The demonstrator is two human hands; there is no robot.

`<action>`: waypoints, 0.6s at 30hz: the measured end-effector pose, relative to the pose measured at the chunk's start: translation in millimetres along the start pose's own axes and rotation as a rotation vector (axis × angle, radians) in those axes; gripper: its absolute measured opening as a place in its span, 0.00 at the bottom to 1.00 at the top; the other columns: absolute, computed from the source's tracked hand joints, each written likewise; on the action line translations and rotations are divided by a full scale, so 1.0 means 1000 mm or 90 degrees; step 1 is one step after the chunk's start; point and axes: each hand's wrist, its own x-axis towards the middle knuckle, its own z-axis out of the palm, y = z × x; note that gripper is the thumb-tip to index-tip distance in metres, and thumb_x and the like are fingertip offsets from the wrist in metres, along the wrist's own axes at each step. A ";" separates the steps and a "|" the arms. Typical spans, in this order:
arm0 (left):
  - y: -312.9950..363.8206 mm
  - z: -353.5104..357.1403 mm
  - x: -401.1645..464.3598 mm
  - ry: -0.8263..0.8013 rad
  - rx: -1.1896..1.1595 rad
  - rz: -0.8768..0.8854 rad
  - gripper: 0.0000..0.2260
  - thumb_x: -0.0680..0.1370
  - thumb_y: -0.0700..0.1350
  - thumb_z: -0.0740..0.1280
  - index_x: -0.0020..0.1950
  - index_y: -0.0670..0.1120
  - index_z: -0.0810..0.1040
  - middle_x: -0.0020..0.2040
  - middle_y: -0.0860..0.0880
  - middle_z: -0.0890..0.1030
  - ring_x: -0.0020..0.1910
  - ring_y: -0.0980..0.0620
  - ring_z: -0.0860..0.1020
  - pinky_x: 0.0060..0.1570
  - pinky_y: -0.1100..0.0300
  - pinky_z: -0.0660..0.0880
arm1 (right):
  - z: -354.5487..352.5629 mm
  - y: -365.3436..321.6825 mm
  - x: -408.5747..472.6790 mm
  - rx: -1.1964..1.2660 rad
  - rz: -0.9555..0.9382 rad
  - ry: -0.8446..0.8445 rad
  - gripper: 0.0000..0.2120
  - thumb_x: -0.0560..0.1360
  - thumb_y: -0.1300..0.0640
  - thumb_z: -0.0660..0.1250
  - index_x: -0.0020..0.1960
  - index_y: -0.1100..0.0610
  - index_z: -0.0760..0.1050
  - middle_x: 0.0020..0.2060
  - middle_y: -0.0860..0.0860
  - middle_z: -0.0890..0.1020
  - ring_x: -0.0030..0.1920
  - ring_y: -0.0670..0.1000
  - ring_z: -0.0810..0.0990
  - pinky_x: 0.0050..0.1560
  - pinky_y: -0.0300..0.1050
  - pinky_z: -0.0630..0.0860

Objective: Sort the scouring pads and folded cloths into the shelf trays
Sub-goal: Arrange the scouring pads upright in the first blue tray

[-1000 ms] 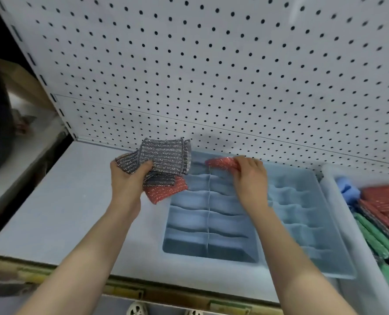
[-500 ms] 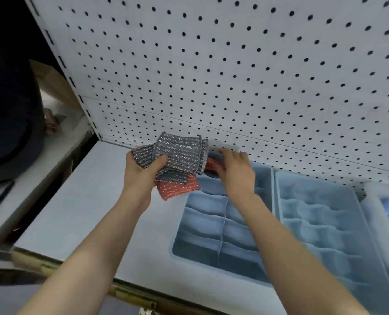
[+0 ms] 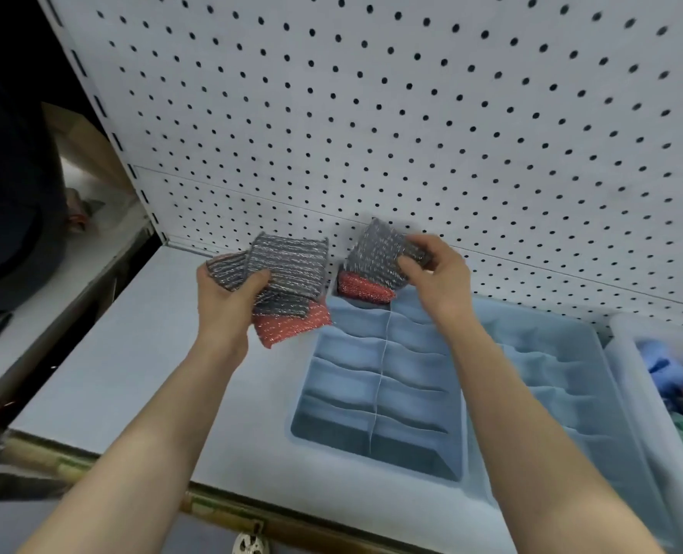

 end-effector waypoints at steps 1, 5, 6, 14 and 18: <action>0.001 -0.005 0.001 0.016 -0.009 -0.002 0.21 0.74 0.36 0.72 0.61 0.45 0.66 0.57 0.43 0.80 0.56 0.43 0.81 0.53 0.44 0.79 | 0.002 0.005 -0.004 -0.065 -0.020 -0.031 0.14 0.73 0.64 0.71 0.55 0.51 0.80 0.45 0.47 0.83 0.46 0.51 0.80 0.53 0.48 0.77; 0.003 -0.014 -0.002 0.018 -0.009 -0.004 0.22 0.74 0.36 0.72 0.64 0.41 0.66 0.58 0.40 0.79 0.57 0.41 0.80 0.55 0.41 0.78 | 0.024 0.020 -0.019 -0.212 -0.088 -0.079 0.13 0.73 0.64 0.70 0.56 0.54 0.80 0.46 0.50 0.85 0.47 0.54 0.82 0.52 0.50 0.77; 0.003 -0.014 -0.004 0.014 -0.002 -0.004 0.22 0.74 0.36 0.72 0.63 0.42 0.66 0.59 0.40 0.79 0.58 0.41 0.80 0.55 0.41 0.78 | 0.031 0.023 -0.021 -0.253 -0.108 -0.071 0.13 0.74 0.64 0.70 0.56 0.55 0.80 0.47 0.52 0.85 0.47 0.55 0.82 0.50 0.50 0.77; -0.004 -0.018 -0.006 -0.008 0.014 -0.007 0.22 0.73 0.37 0.74 0.61 0.46 0.67 0.58 0.43 0.79 0.57 0.44 0.80 0.59 0.40 0.76 | 0.050 0.027 -0.018 -0.425 -0.180 0.098 0.09 0.72 0.65 0.68 0.52 0.60 0.79 0.42 0.57 0.82 0.47 0.61 0.76 0.40 0.50 0.71; -0.004 -0.016 -0.004 -0.027 0.019 -0.001 0.22 0.72 0.38 0.74 0.61 0.47 0.67 0.59 0.42 0.79 0.58 0.43 0.80 0.60 0.39 0.75 | 0.058 0.035 -0.018 -0.619 -0.131 -0.078 0.14 0.75 0.64 0.64 0.59 0.59 0.78 0.56 0.56 0.77 0.56 0.58 0.72 0.46 0.50 0.72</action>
